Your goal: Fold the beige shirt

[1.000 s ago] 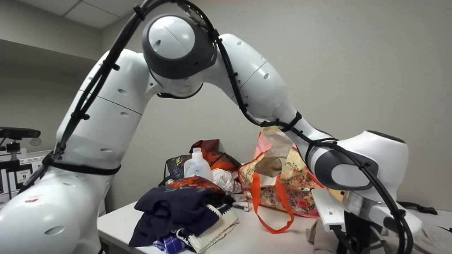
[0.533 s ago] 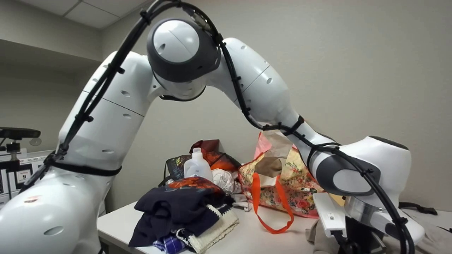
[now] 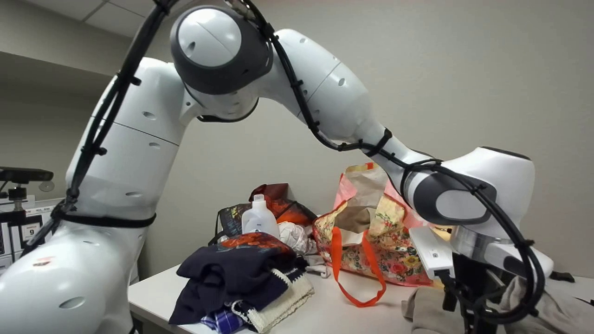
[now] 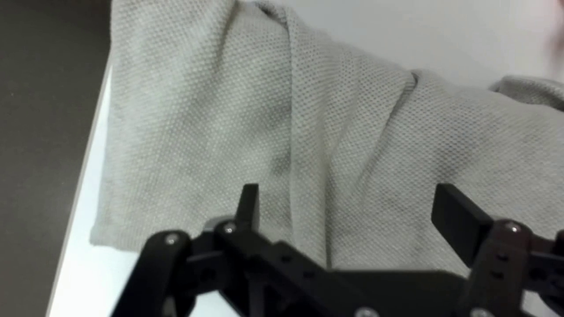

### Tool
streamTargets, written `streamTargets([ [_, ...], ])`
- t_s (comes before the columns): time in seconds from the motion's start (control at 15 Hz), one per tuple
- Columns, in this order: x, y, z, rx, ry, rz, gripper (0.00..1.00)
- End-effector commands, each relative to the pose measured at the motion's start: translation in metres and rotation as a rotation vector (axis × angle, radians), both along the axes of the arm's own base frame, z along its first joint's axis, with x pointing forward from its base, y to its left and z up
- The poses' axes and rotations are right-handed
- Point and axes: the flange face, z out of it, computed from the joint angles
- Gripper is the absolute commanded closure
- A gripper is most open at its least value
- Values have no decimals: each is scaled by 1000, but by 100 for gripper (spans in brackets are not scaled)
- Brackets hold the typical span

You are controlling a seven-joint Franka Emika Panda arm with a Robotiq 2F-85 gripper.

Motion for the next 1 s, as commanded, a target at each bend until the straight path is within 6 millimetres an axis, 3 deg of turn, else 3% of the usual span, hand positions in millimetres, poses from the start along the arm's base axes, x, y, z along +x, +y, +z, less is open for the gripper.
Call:
streamTargets([
  [0.0,-9,22,47,13,-3,38,0],
  [0.53,-2,59,151,10,-102,143,0],
  [0.73,-1,67,175,1,-136,161,0],
  [0.93,-1,71,186,-9,-154,169,0],
])
